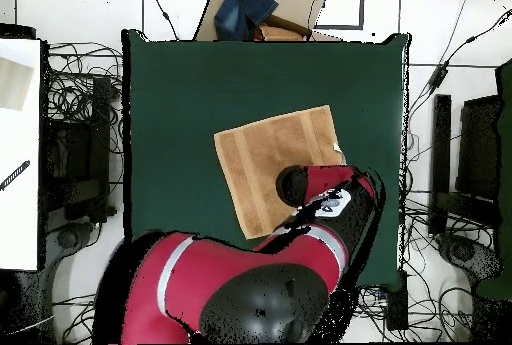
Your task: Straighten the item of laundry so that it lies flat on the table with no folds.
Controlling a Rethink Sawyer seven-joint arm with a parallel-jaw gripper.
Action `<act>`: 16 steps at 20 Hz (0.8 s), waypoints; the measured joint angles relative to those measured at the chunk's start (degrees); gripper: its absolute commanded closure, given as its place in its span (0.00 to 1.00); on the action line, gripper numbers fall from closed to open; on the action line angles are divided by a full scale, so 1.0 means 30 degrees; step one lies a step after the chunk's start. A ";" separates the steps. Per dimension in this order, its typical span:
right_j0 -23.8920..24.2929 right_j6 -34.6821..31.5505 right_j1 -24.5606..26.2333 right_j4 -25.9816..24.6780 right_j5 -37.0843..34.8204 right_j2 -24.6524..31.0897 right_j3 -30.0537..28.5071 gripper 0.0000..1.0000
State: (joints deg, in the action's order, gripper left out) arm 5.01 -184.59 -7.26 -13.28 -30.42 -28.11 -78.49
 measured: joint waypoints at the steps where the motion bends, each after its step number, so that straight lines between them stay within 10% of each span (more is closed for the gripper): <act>1: -0.0022 0.0000 0.0028 -0.0047 0.0012 -0.0014 0.0019 0.00; 16: -0.0079 0.0000 0.0063 -0.0338 0.0016 -0.0028 0.0086 0.00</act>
State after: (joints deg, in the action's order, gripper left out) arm 4.77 -184.59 -7.07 -14.30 -30.37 -28.19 -78.23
